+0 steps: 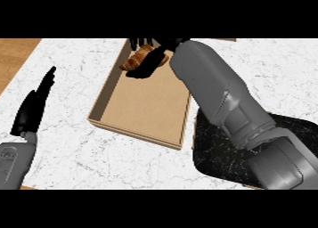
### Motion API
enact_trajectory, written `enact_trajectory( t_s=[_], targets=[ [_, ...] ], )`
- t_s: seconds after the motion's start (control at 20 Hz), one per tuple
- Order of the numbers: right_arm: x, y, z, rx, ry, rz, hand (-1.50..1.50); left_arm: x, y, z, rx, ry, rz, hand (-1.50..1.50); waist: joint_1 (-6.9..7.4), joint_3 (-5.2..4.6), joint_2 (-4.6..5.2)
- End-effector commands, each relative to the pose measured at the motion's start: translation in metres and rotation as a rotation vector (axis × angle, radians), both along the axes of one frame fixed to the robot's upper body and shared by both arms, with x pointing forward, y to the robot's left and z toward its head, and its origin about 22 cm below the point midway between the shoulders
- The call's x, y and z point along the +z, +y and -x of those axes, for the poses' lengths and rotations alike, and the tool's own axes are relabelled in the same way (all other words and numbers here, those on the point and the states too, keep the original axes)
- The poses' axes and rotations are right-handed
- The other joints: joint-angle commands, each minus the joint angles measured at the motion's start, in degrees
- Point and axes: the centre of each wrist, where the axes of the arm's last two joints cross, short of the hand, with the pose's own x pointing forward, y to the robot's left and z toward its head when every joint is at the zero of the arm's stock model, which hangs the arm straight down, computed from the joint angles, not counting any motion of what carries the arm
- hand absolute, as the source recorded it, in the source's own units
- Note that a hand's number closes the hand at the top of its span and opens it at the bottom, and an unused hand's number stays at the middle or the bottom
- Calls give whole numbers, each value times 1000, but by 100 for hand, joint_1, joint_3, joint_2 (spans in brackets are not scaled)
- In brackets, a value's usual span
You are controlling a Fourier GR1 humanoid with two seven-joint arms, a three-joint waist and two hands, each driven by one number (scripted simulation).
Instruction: Pick the croissant from the tray and place it in the cardboard box
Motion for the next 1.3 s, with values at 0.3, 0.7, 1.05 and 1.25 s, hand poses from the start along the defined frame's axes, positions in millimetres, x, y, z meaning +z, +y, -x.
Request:
enact_trajectory(
  t_s=[0.3, 0.7, 1.05, 1.25],
  targets=[
    [-17, -8, 1, -29, 87, -97, -150, -3, -17, -7, -44, 3, 11, 0, 281, 5, 58],
    [-23, -15, 0, -77, 45, -413, -150, 4, 3, -7, -1, 3, 2, 0, 96, 16, 38],
    [-15, -14, -2, -31, 112, -567, -150, -7, 19, 10, 66, -1, -17, 0, -317, 20, 3],
    [7, -58, -17, -47, 132, -587, -150, -4, 19, 8, 70, 3, 3, 0, -430, 20, 3]
  ],
)
